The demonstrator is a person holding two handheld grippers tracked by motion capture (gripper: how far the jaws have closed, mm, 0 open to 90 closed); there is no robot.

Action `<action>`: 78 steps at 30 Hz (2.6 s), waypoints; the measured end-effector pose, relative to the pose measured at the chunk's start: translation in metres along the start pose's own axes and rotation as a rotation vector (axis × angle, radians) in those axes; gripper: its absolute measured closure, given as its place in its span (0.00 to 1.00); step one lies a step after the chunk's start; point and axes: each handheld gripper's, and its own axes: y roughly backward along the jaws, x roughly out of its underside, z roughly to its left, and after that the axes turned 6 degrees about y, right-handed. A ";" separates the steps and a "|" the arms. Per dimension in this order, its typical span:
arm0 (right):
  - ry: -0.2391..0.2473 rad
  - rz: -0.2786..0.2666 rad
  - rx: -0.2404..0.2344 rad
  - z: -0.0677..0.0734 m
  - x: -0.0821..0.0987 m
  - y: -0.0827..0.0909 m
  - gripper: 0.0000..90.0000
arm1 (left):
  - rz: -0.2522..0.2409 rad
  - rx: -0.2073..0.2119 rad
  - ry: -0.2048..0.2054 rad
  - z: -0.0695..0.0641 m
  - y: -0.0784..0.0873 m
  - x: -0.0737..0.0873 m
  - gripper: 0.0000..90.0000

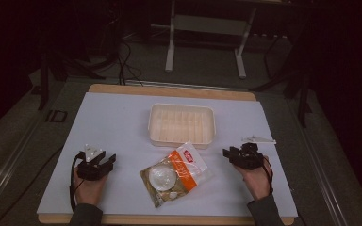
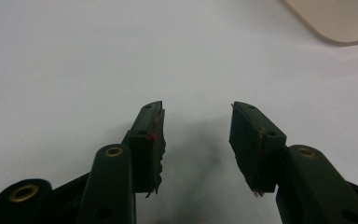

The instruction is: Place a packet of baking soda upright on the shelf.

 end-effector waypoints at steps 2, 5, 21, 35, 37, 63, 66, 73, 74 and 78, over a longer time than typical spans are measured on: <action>0.003 0.003 -0.015 0.002 -0.003 -0.002 0.67 | -0.001 -0.002 0.003 0.000 0.000 0.000 0.60; 0.016 0.008 -0.032 0.006 -0.008 -0.004 0.65 | -0.001 -0.003 0.005 0.000 0.000 0.000 0.60; 0.043 0.032 -0.152 0.031 -0.021 -0.021 0.57 | -0.002 -0.009 -0.001 0.000 0.000 0.000 0.61; 0.083 0.083 -0.230 0.046 -0.023 -0.040 0.40 | -0.004 -0.014 -0.003 -0.001 0.000 0.000 0.61; 0.083 0.089 -0.241 0.048 -0.023 -0.043 0.39 | -0.005 -0.015 -0.004 -0.001 0.000 0.000 0.61; 0.024 0.199 -0.444 0.052 -0.011 -0.076 0.55 | -0.006 -0.021 -0.005 -0.002 0.000 0.000 0.61; 0.017 0.198 -0.458 0.051 -0.012 -0.075 0.62 | -0.006 -0.021 -0.005 -0.001 0.000 0.000 0.61; 0.023 0.201 -0.470 0.048 -0.015 -0.069 0.80 | -0.011 -0.027 -0.002 -0.002 0.001 0.001 0.61; 0.023 0.201 -0.470 0.048 -0.015 -0.069 0.80 | -0.011 -0.027 -0.002 -0.002 0.001 0.001 0.61; 0.099 0.216 -0.423 0.059 -0.017 -0.068 0.97 | -0.011 -0.027 -0.004 -0.002 0.001 0.001 0.61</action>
